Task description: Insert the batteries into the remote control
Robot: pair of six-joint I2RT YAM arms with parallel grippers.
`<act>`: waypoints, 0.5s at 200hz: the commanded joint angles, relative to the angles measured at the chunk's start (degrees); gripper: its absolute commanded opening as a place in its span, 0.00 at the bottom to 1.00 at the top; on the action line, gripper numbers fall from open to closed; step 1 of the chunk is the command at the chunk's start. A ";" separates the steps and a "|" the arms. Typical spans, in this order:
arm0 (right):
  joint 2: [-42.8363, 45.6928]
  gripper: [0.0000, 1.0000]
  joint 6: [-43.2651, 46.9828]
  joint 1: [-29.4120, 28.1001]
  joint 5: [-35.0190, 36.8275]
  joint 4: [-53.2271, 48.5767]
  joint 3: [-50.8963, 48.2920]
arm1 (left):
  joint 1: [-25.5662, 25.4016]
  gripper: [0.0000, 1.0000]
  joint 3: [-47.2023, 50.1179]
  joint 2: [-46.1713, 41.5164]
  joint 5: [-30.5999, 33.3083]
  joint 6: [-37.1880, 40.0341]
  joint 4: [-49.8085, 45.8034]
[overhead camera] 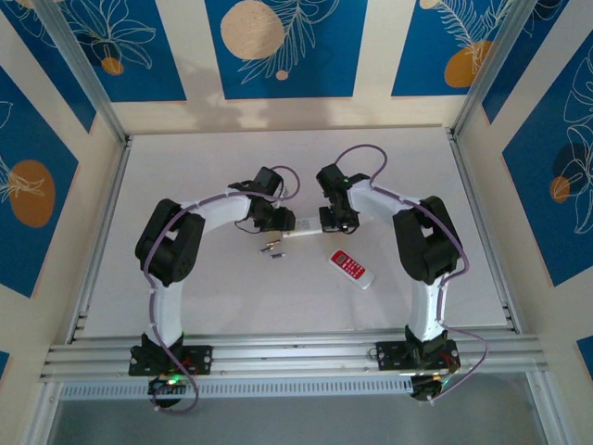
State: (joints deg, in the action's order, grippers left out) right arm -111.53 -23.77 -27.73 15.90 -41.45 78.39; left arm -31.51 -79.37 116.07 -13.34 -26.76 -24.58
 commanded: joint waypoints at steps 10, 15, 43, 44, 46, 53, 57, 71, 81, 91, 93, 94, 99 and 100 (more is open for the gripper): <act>1.89 0.11 -2.66 0.63 0.70 -2.21 1.17 | 0.04 0.46 1.02 -0.46 -0.89 -0.91 -0.60; 2.20 0.11 -2.90 0.64 0.81 -2.02 0.97 | -0.03 0.46 1.09 -0.51 -0.89 -1.00 -0.48; 2.57 0.12 -2.98 1.01 0.24 -1.60 0.74 | -0.48 0.46 1.74 -0.92 -1.30 -1.58 0.21; 2.51 0.12 -2.97 1.05 0.17 -1.57 0.72 | -0.48 0.46 1.80 -0.92 -1.40 -1.60 0.22; 2.45 0.12 -2.95 1.06 0.05 -1.54 0.71 | -0.55 0.46 1.86 -0.89 -1.53 -1.62 0.36; 2.14 0.12 -2.87 1.25 -0.38 -1.41 0.71 | -0.53 0.46 2.21 -0.94 -1.88 -1.96 0.91; 1.90 0.12 -2.66 1.31 -0.93 -1.24 0.70 | -0.60 0.46 2.37 -0.97 -2.04 -2.08 1.14; 1.32 0.12 -2.61 1.40 -2.51 -0.87 0.79 | -0.69 0.45 2.72 -1.13 -2.67 -2.48 1.81; 0.75 0.13 -2.58 1.36 -3.84 -0.73 1.16 | -0.75 0.46 2.78 -1.14 -2.82 -2.59 1.99; 0.53 0.13 -2.58 1.11 -4.78 -0.60 1.35 | -0.75 0.45 2.81 -1.28 -2.68 -2.67 2.07; 0.52 0.13 -2.59 1.03 -4.88 -0.55 1.33 | -0.75 0.46 2.82 -1.28 -2.72 -2.61 2.01; 0.52 0.13 -2.55 1.02 -4.94 -0.55 1.33 | -0.79 0.46 2.82 -1.24 -2.73 -2.60 2.09; 0.56 0.13 -2.51 0.90 -5.28 -0.63 1.40 | -0.81 0.46 2.82 -1.30 -2.65 -2.68 2.02; 0.59 0.13 -2.51 0.91 -5.36 -0.64 1.41 | -0.82 0.46 2.82 -1.29 -2.65 -2.63 2.01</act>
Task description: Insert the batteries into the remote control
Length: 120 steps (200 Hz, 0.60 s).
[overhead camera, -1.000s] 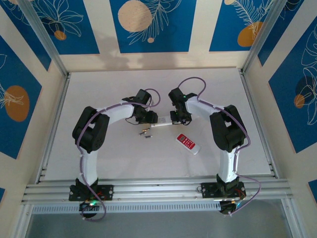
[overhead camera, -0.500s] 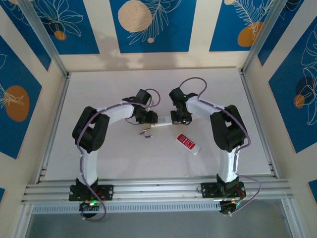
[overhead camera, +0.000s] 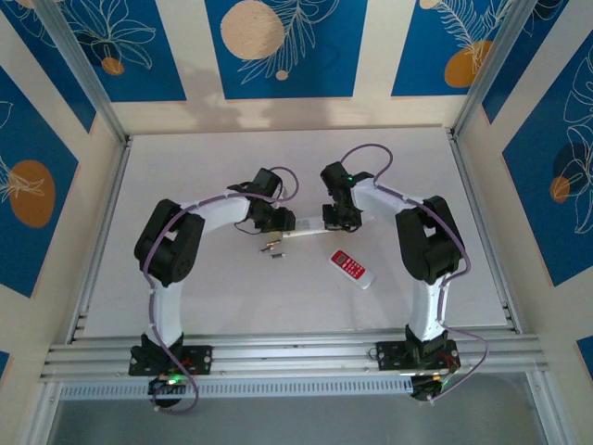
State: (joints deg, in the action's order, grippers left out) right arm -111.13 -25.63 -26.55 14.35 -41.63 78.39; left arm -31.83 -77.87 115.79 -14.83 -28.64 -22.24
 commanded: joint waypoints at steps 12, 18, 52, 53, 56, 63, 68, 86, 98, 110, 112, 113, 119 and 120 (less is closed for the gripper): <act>0.41 0.13 -1.08 -0.27 -4.41 -0.71 1.39 | -0.42 0.46 1.23 -1.07 -1.01 -0.75 -0.29; 0.49 0.13 -1.46 -0.31 -4.40 -0.90 1.37 | -0.50 0.46 1.18 -1.03 -0.99 -0.84 -0.31; 0.39 0.18 -2.57 0.45 -5.03 -1.86 0.93 | -0.44 0.46 0.88 -1.09 -1.08 -0.96 -0.25; 0.35 0.18 -2.62 0.40 -5.03 -1.83 0.91 | -0.43 0.46 0.87 -1.13 -1.08 -0.97 -0.30; 0.33 0.20 -2.71 0.44 -5.11 -1.93 0.98 | -0.44 0.46 0.87 -1.10 -1.08 -0.97 -0.28; 0.31 0.23 -2.69 0.44 -5.05 -2.05 1.14 | -0.50 0.46 0.87 -1.11 -1.04 -0.82 -0.33; 0.30 0.25 -2.81 0.44 -4.96 -2.13 1.24 | -0.43 0.46 0.87 -1.13 -1.08 -0.83 -0.35; 0.64 0.27 -2.72 0.40 -4.77 -2.60 2.03 | -0.44 0.46 0.89 -1.18 -0.91 -0.83 -0.44; 0.82 0.27 -2.43 0.33 -4.52 -2.86 2.46 | -0.44 0.46 0.87 -1.22 -0.90 -0.80 -0.39; 0.94 0.25 -2.23 0.35 -4.29 -3.05 2.63 | -0.50 0.46 0.83 -1.23 -0.81 -0.79 -0.39; 0.97 0.24 -2.17 0.35 -4.25 -3.07 2.60 | -0.51 0.46 0.82 -1.19 -0.81 -0.80 -0.36; 0.94 0.24 -2.16 0.35 -4.20 -3.09 2.62 | -0.51 0.46 0.80 -1.23 -0.81 -0.75 -0.40; 1.00 0.23 -2.07 0.35 -4.12 -3.02 2.52 | -0.49 0.46 0.79 -1.10 -0.83 -0.72 -0.43; 0.96 0.22 -2.02 0.35 -4.09 -3.02 2.54 | -0.50 0.46 0.83 -1.14 -0.82 -0.76 -0.39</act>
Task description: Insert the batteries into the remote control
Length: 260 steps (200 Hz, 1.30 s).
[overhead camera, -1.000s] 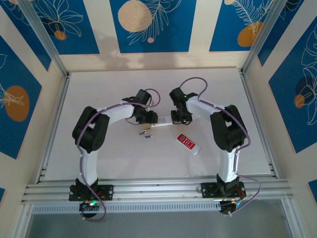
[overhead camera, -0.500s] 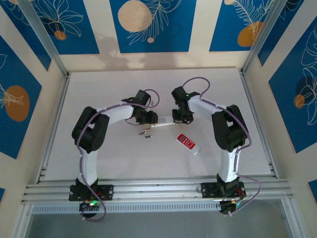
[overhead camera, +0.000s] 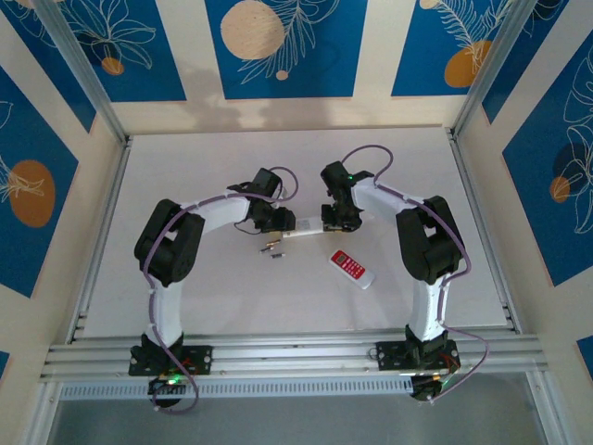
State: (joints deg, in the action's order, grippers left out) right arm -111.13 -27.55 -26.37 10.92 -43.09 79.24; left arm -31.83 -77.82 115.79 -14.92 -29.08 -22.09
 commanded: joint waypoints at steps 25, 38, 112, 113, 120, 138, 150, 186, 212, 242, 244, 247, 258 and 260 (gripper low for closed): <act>0.49 0.19 -0.05 0.27 -0.46 -0.88 1.43 | -0.46 0.47 0.61 -1.09 -0.90 -0.29 -0.59; 0.15 0.18 -0.01 0.27 -0.31 -0.43 1.61 | -0.50 0.46 0.48 -0.95 -0.84 -0.08 -0.72; -1.77 0.17 1.49 0.01 1.61 -1.53 3.50 | -0.43 0.47 0.66 -0.91 -0.65 0.29 -0.94; -1.70 0.17 1.60 0.01 1.59 -1.54 3.53 | -0.42 0.47 0.66 -0.96 -0.69 0.27 -0.90; -1.20 0.19 2.36 -0.18 1.76 -1.53 3.47 | -0.49 0.47 0.66 -0.97 -0.73 0.40 -0.98; 0.13 0.24 5.29 -0.71 2.31 -1.24 3.29 | -0.49 0.46 0.69 -1.06 -0.75 0.51 -0.98; -0.52 0.27 6.90 -0.74 2.88 -2.46 4.32 | -0.44 0.47 0.57 -1.09 -0.73 0.61 -0.88; -2.84 0.25 7.96 -1.10 2.53 -3.59 6.31 | -0.50 0.46 0.57 -1.18 -0.73 0.62 -0.89; -4.41 0.21 6.77 -1.14 2.66 -3.87 7.70 | -0.46 0.46 0.70 -1.25 -0.55 0.76 -1.05; -5.76 0.20 6.55 -1.44 3.32 -4.28 8.48 | -0.43 0.47 0.76 -1.34 -0.55 1.02 -1.07; -5.89 0.20 6.59 -1.48 3.39 -4.22 8.52 | -0.40 0.47 0.75 -1.35 -0.49 1.04 -1.08; -5.98 0.20 6.59 -1.56 3.47 -4.20 8.62 | -0.42 0.47 0.74 -1.28 -0.54 0.97 -1.10; -6.43 0.20 6.71 -1.79 3.92 -4.58 9.05 | -0.48 0.46 0.66 -1.16 -0.64 0.98 -1.12; -6.52 0.19 6.74 -1.81 4.04 -4.69 9.12 | -0.46 0.46 0.65 -1.11 -0.70 0.96 -1.07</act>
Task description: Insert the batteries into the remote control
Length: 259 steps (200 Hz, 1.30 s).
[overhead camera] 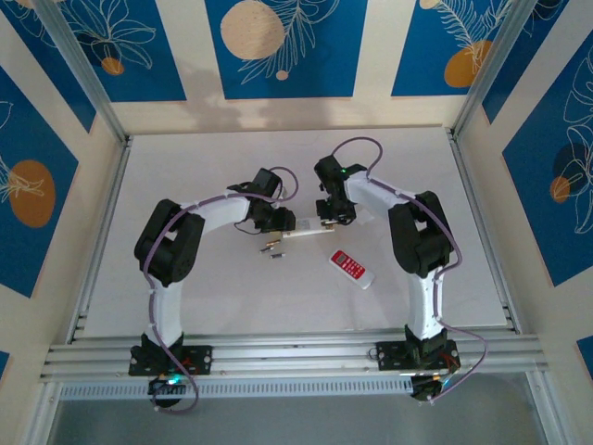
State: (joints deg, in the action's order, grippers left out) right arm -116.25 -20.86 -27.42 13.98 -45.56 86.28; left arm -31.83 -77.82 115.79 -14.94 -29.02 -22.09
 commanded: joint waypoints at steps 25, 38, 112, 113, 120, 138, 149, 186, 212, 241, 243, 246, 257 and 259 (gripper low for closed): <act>-2.70 0.18 0.36 -1.39 3.34 -3.62 3.01 | -0.50 0.47 0.83 -1.22 -0.66 0.89 -1.03; -3.01 0.17 0.01 -1.55 4.36 -4.35 3.41 | -0.49 0.47 0.99 -1.32 -0.54 0.90 -1.02; -0.47 0.15 -5.33 -1.41 2.01 -7.16 2.54 | -0.49 0.47 1.09 -1.59 -0.62 0.81 -0.95; -0.47 0.15 -5.33 -1.41 2.02 -7.17 2.56 | -0.45 0.47 1.09 -1.60 -0.62 0.81 -0.94; -0.57 0.15 -5.48 -1.41 2.04 -7.13 2.37 | -0.45 0.47 1.18 -1.59 -0.70 0.72 -0.81; -1.17 0.15 -5.72 -1.35 2.28 -7.18 2.49 | -0.38 0.47 1.18 -1.62 -0.70 0.82 -0.89; -1.60 0.15 -6.05 -1.33 2.37 -7.53 2.65 | -0.42 0.47 1.25 -1.70 -0.62 0.80 -0.96; -3.12 0.15 -6.56 -0.91 2.15 -7.49 3.39 | -0.41 0.47 1.36 -1.63 -0.68 0.80 -0.81; -4.76 0.14 -5.43 -0.67 2.93 -6.46 4.40 | -0.36 0.46 1.19 -1.39 -0.68 0.98 -0.79; -7.50 0.12 -3.86 -0.35 1.63 -6.86 7.68 | -0.37 0.47 0.48 -0.30 -0.06 1.78 -2.19; -7.68 0.12 -3.84 -0.35 1.53 -6.90 7.90 | -0.39 0.47 0.48 -0.19 0.03 1.84 -2.31; -7.94 0.12 -3.77 -0.35 1.35 -7.00 8.05 | -0.34 0.47 0.52 -0.13 0.27 1.95 -2.41; -8.58 0.12 -3.83 -0.13 1.33 -6.96 8.28 | -0.27 0.47 0.66 -0.04 0.82 2.12 -2.49; -8.70 0.12 -3.83 -0.17 1.36 -6.95 8.35 | -0.25 0.47 0.72 0.03 0.84 2.14 -2.47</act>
State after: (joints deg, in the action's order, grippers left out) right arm -121.12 -25.34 -28.08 17.10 -53.47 93.60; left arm -31.86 -77.52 115.57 -14.90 -28.40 -21.89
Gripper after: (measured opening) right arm 0.119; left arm 0.468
